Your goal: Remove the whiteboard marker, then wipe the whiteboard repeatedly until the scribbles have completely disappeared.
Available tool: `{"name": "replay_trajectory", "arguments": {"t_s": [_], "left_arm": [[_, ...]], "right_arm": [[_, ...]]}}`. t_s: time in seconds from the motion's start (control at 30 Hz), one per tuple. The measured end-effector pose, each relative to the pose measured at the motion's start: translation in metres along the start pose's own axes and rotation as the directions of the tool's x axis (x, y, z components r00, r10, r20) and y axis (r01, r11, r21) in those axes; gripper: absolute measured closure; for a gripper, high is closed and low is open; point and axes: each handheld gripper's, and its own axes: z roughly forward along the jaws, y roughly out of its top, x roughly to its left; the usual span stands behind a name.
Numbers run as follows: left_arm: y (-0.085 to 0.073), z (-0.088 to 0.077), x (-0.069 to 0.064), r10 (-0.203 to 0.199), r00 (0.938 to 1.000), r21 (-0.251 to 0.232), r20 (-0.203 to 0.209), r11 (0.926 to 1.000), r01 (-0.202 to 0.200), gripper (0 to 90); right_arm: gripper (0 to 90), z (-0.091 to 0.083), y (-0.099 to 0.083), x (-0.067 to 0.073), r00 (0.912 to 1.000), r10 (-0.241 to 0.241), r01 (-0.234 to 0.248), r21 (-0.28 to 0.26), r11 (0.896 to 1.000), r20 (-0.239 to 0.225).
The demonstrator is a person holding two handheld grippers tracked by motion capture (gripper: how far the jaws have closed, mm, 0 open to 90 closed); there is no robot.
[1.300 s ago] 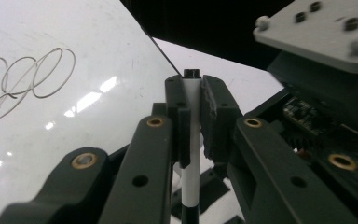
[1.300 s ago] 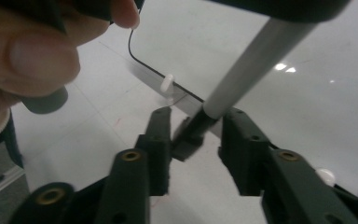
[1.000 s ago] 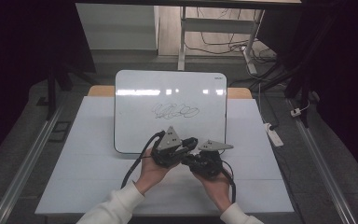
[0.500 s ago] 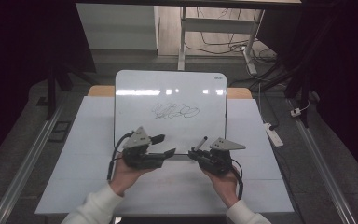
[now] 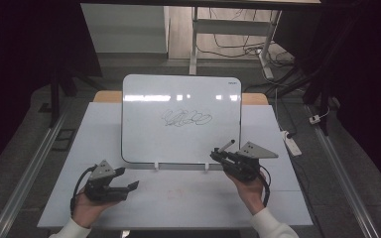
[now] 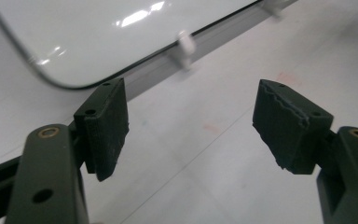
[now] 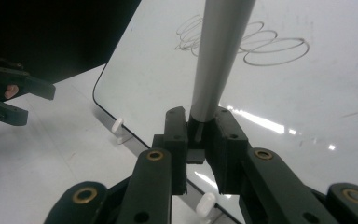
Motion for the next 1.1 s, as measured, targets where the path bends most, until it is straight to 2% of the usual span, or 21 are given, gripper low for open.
{"name": "replay_trajectory", "arguments": {"t_s": [0.13,0.17,0.33,0.43,0.53,0.63,0.8,0.87,0.93,0.97,1.0,1.1], "left_arm": [[-0.008,-0.003,0.008,-0.008,0.9999,0.013,-0.01,0.9999,0.008,25.3],[-0.013,-0.004,0.013,-0.022,0.9996,0.021,-0.019,0.9995,0.023,25.1],[-0.021,-0.005,0.021,-0.05,0.9984,0.03,-0.025,0.9982,0.051,24.2],[-0.022,-0.005,0.021,-0.051,0.9985,0.029,-0.019,0.9982,0.052,23.7],[-0.019,-0.005,0.018,-0.029,0.9993,0.03,-0.023,0.9991,0.03,22.7],[-0.019,-0.005,0.017,-0.026,0.9995,0.03,-0.02,0.9992,0.026,22.7],[-0.019,-0.001,0.019,-0.039,0.9991,0.034,-0.015,0.9986,0.04,22.2],[-0.019,0.0,0.019,-0.042,0.999,0.031,-0.014,0.9986,0.042,21.6],[-0.02,0.001,0.019,-0.041,0.999,0.03,-0.017,0.9987,0.042,21.6],[-0.02,0.002,0.02,-0.042,0.9989,0.032,-0.02,0.9986,0.042,21.5],[-0.021,0.002,0.021,-0.047,0.9987,0.032,-0.02,0.9984,0.047,21.3],[-0.021,0.001,0.023,-0.051,0.9985,0.026,-0.022,0.9984,0.051,21.3]], "right_arm": [[77.5,-0.002,0.001,-0.002,0.9994,-0.036,0.036,-0.011,0.999,0.002],[77.5,-0.003,0.002,-0.002,0.9991,-0.043,0.043,-0.013,0.999,0.004],[77.5,-0.003,0.003,-0.004,0.9987,-0.05,0.05,-0.023,0.998,0.012],[77.5,-0.002,0.002,-0.004,0.9983,-0.056,0.056,-0.024,0.998,0.015],[77.5,0.002,0.003,-0.004,0.998,-0.061,0.061,-0.024,0.998,0.014],[77.5,0.007,0.005,-0.004,0.9977,-0.065,0.065,-0.02,0.998,0.017],[77.5,0.033,0.022,-0.01,0.9964,-0.08,0.081,-0.029,0.996,0.029],[77.5,0.055,0.037,-0.015,0.9911,-0.12,0.121,-0.019,0.992,0.057],[77.5,0.06,0.041,-0.016,0.9895,-0.129,0.131,-0.02,0.991,0.064],[77.5,0.076,0.052,-0.021,0.9838,-0.155,0.157,-0.019,0.987,0.091],[77.5,0.082,0.057,-0.024,0.9814,-0.159,0.162,-0.021,0.987,0.108],[77.6,0.096,0.068,-0.032,0.9819,-0.135,0.142,-0.047,0.989,0.132]]}}
